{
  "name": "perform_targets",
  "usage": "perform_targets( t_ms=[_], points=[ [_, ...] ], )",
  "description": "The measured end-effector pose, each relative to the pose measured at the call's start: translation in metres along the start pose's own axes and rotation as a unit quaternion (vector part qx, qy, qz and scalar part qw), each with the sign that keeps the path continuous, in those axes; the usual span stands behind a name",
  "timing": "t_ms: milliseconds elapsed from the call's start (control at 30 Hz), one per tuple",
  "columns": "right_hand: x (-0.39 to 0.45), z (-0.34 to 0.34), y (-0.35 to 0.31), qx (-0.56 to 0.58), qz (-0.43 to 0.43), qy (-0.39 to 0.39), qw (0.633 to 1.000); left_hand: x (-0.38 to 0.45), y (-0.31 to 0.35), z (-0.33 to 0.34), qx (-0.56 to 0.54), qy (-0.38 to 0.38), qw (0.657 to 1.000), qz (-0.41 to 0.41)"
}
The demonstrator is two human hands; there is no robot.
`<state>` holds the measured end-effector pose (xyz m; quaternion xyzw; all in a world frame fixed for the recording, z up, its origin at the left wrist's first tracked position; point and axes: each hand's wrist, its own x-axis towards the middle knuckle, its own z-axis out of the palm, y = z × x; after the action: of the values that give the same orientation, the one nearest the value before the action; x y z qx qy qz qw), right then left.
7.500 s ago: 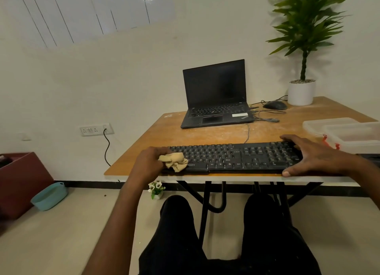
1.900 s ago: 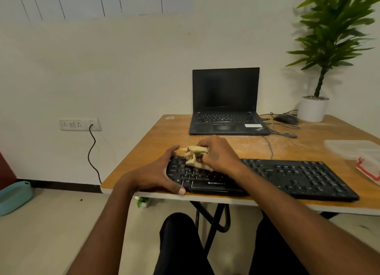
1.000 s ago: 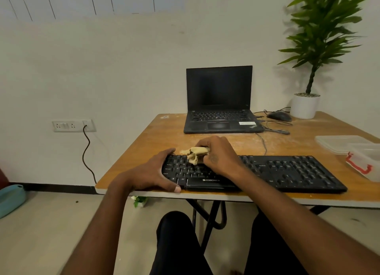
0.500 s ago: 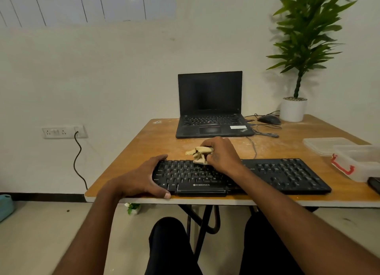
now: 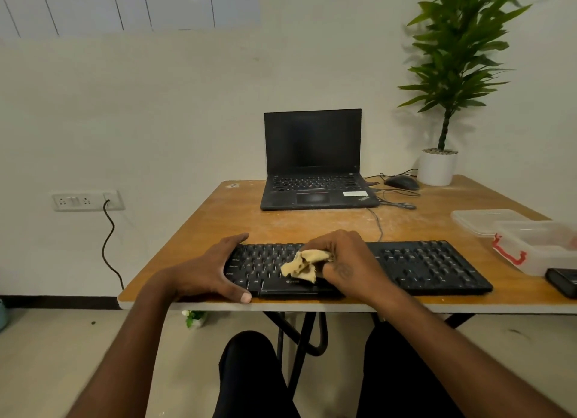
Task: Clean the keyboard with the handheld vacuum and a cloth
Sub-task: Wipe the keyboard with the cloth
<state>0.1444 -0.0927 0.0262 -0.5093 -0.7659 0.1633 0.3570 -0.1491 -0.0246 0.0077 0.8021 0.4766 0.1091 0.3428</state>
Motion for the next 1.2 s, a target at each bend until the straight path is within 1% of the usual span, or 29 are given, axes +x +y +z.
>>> perform_targets(
  t_ms=[167, 267, 367, 467, 567, 667, 800, 900, 967, 1067, 1200],
  points=[
    [0.049, 0.001, 0.021, -0.050, 0.067, 0.053, 0.995, 0.001, -0.004, 0.000, 0.006, 0.006, 1.000, 0.002],
    [0.059, -0.002, 0.025, -0.063, 0.085, 0.058, 0.993, 0.002, -0.007, 0.002, -0.004, 0.011, 1.000, 0.009],
    [0.038, -0.004, 0.018, -0.052, 0.065, 0.049, 0.995, -0.001, -0.007, 0.005, -0.014, 0.021, 1.000, 0.010],
    [0.001, -0.009, 0.010, -0.033, 0.043, 0.034, 0.998, -0.002, -0.006, 0.006, 0.008, 0.036, 0.999, 0.011],
    [-0.027, -0.016, 0.005, -0.020, 0.024, 0.014, 0.999, 0.002, -0.003, 0.003, 0.024, 0.036, 0.999, 0.014],
    [-0.022, -0.018, 0.004, -0.028, 0.023, 0.023, 0.999, 0.006, -0.002, -0.001, 0.034, 0.023, 0.999, 0.016],
    [0.022, -0.014, 0.020, -0.073, 0.040, 0.061, 0.995, 0.008, -0.004, -0.004, 0.029, 0.013, 0.999, 0.014],
    [0.048, -0.011, 0.031, -0.101, 0.066, 0.082, 0.989, 0.008, -0.006, -0.002, 0.026, 0.009, 0.999, 0.017],
    [0.055, -0.011, 0.034, -0.110, 0.079, 0.081, 0.987, 0.006, -0.006, -0.002, 0.021, 0.010, 1.000, 0.018],
    [0.044, -0.012, 0.029, -0.100, 0.066, 0.073, 0.990, 0.005, -0.006, 0.000, 0.022, 0.013, 0.999, 0.019],
    [-0.004, -0.019, 0.018, -0.077, 0.038, 0.043, 0.995, 0.003, -0.007, 0.003, 0.038, 0.021, 0.999, 0.020]
  ],
)
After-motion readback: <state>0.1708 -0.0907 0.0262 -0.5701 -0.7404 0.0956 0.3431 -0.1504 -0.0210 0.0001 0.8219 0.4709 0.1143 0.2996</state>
